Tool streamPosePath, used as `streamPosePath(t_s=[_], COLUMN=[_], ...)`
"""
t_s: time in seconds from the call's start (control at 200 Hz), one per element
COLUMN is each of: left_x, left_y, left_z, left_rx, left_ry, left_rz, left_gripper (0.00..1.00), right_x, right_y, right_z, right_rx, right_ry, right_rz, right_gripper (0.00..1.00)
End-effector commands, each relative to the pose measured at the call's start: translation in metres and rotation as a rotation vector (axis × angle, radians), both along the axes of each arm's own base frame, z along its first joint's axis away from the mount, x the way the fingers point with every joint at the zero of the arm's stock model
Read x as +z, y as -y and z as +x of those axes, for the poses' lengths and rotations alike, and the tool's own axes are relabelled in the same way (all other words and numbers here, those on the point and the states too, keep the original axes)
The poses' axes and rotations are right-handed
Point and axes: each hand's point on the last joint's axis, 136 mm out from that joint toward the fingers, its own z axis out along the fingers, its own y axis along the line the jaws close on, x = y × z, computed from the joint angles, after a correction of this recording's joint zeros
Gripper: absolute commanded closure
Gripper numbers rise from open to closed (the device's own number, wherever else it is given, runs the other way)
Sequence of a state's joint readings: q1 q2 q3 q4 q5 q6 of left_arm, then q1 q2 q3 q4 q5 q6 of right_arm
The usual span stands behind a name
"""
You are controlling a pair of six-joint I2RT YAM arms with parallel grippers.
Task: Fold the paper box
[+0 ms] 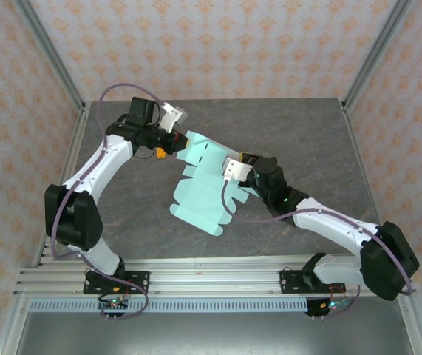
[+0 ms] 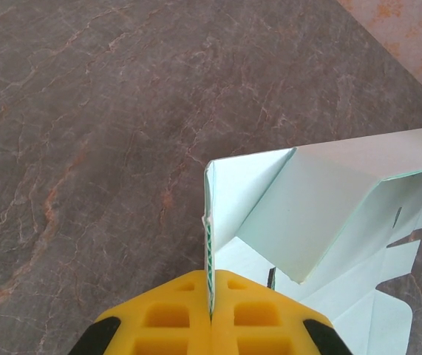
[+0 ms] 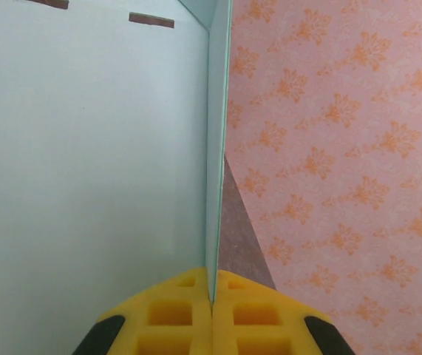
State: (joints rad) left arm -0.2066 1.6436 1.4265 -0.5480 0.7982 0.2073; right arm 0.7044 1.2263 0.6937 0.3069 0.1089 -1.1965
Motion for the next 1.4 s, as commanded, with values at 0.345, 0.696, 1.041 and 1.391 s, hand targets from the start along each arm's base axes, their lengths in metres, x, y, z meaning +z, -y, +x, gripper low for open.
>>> streamPosePath(t_s=[0.345, 0.696, 1.041, 1.391], left_x=[-0.001, -0.001, -0.019, -0.086], left_y=[0.006, -0.059, -0.005, 0.072], left_z=[-0.001, 0.018, -0.054, -0.059], left_rx=[0.018, 0.483, 0.499, 0.399], left_ry=[-0.079, -0.002, -0.008, -0.195], left_rz=[-0.046, 0.067, -0.189, -0.248], left_gripper=[1.00, 0.53, 0.42, 0.61], right_x=[-0.003, -0.008, -0.050, -0.054], right_y=[-0.001, 0.007, -0.005, -0.005], right_z=[0.001, 0.000, 0.007, 0.021], right_rx=[-0.016, -0.081, -0.204, -0.258], right_ry=[-0.074, -0.395, -0.641, -0.632], right_rz=[0.024, 0.200, 0.340, 0.363], right_gripper=[1.00, 1.00, 1.00, 1.00])
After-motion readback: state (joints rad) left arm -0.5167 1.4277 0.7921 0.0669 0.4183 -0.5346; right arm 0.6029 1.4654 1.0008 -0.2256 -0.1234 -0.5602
